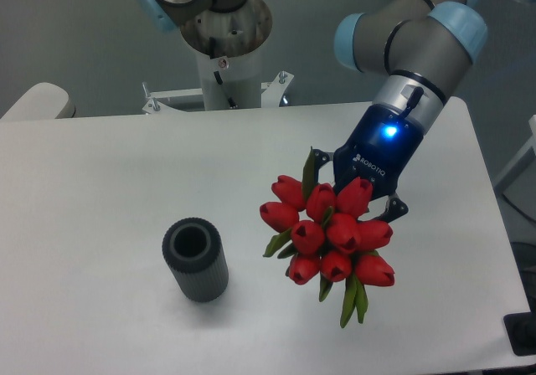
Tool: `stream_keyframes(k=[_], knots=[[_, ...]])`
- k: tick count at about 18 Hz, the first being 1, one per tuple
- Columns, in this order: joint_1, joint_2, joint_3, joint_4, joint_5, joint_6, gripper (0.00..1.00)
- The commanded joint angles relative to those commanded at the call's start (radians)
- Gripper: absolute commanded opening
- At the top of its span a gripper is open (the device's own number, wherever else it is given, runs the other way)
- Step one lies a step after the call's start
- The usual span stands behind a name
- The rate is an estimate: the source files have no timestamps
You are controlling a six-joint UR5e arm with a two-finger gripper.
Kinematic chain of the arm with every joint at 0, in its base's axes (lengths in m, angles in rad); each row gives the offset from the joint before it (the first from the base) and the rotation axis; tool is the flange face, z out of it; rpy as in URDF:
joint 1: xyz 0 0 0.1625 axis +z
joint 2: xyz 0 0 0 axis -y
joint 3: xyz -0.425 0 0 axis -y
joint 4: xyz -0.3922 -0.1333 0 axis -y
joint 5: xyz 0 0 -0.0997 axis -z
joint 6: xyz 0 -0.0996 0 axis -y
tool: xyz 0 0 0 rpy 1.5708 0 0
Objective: Insert the flowers into the vase
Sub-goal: 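Hold the red tulip bouquet in the gripper above the table, then carry the tulip bouquet over the grey vase opening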
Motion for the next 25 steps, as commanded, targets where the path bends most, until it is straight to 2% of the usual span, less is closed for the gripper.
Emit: stream_keyframes(k=[9, 14, 21, 25], knots=[[-0.011, -0.003, 0.018, 0.0, -0.003, 0.0, 0.33], [-0.031, -0.003, 0.015, 0.0, -0.002, -0.002, 0.26], [-0.071, -0.026, 0.015, 0.002, -0.014, -0.015, 0.26], [-0.078, -0.014, 0.018, 0.002, -0.017, -0.017, 0.26]])
